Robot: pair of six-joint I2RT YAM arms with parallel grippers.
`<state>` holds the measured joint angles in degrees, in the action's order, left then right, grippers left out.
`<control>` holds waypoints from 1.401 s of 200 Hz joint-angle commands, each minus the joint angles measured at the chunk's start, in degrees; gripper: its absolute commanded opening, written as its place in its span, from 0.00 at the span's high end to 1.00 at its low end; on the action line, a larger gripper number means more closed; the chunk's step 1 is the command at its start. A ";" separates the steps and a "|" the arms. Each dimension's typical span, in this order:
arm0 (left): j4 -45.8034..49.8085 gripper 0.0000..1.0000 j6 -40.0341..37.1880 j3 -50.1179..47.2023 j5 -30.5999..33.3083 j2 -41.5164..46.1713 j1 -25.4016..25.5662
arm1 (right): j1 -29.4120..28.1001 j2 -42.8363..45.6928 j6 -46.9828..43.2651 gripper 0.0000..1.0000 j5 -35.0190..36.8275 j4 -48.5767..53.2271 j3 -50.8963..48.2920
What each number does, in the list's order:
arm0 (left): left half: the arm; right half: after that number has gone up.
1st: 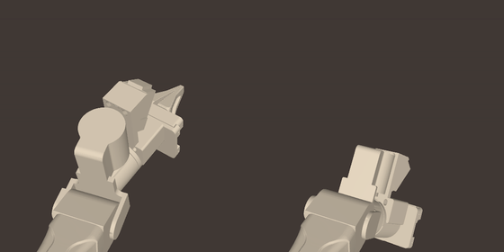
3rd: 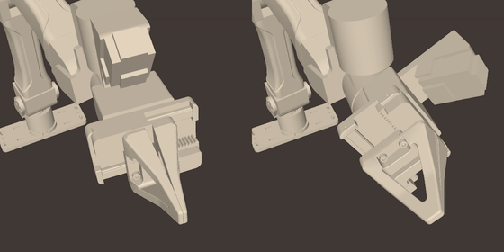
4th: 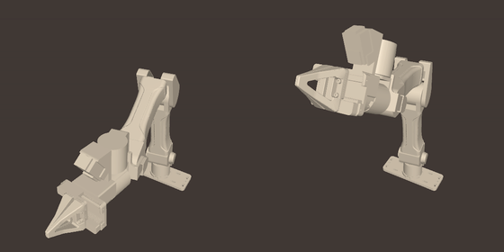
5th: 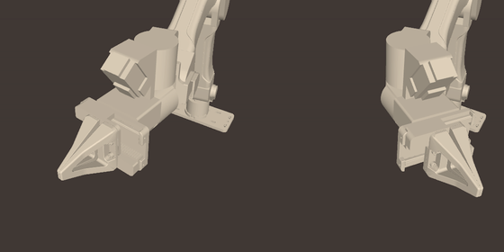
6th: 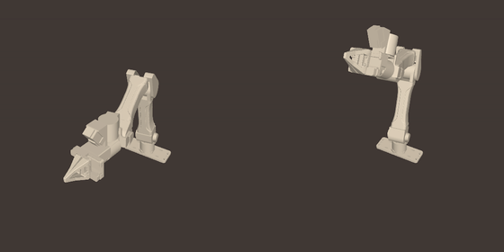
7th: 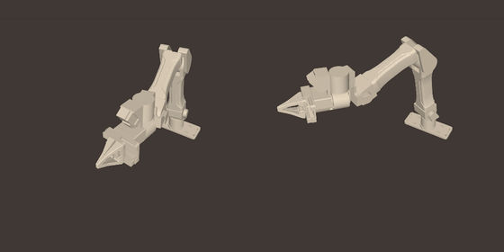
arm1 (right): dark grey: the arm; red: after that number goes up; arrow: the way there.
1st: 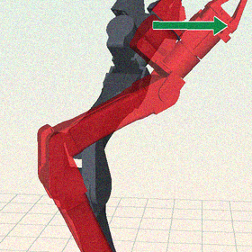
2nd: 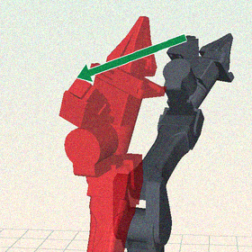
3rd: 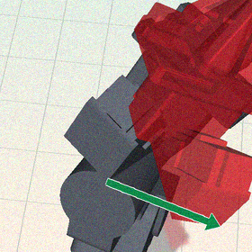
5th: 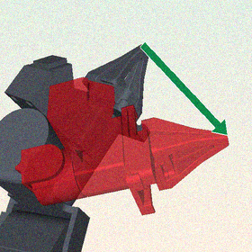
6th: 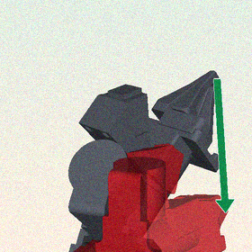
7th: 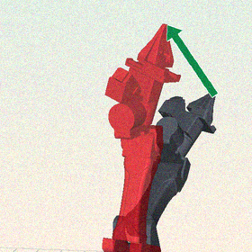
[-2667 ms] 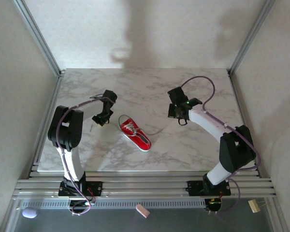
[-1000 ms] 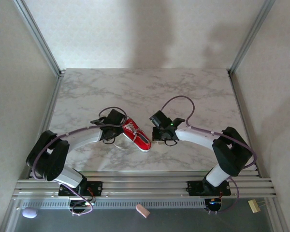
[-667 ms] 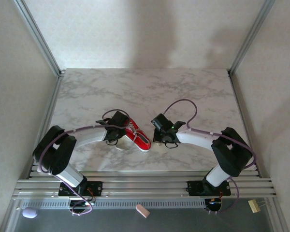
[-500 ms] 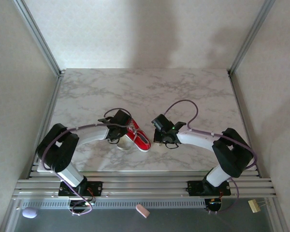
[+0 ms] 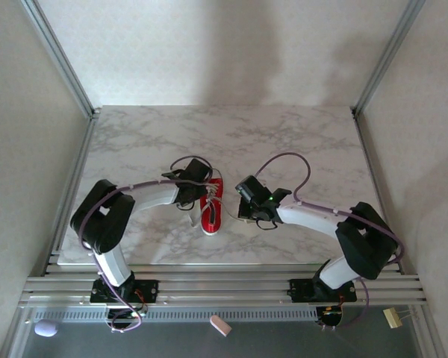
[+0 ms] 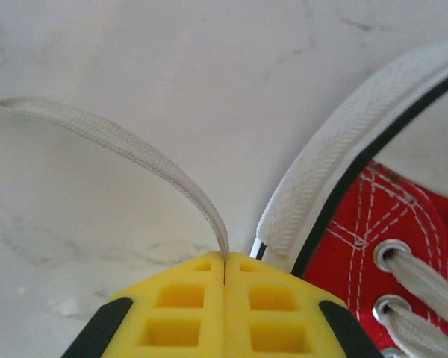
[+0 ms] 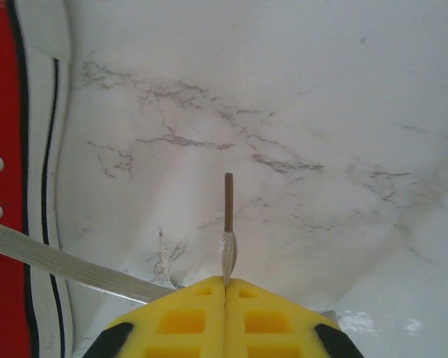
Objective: Tie the shoes
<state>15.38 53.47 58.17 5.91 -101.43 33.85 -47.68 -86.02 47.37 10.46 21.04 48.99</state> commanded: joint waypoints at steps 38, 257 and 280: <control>1.53 1.00 -0.49 2.54 1.21 -0.53 1.15 | -0.58 5.30 -1.44 1.00 7.38 6.43 1.08; 10.99 1.00 -1.51 -10.24 0.24 12.39 12.27 | -0.30 17.14 -11.41 1.00 19.42 14.91 7.83; 10.43 1.00 -1.57 -9.74 -0.09 11.66 12.65 | -0.25 17.45 -11.34 1.00 19.46 15.47 7.63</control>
<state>26.15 51.68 46.96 6.79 -88.58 45.76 -47.77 -70.04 36.58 28.12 34.74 56.58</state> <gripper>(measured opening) 0.038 0.062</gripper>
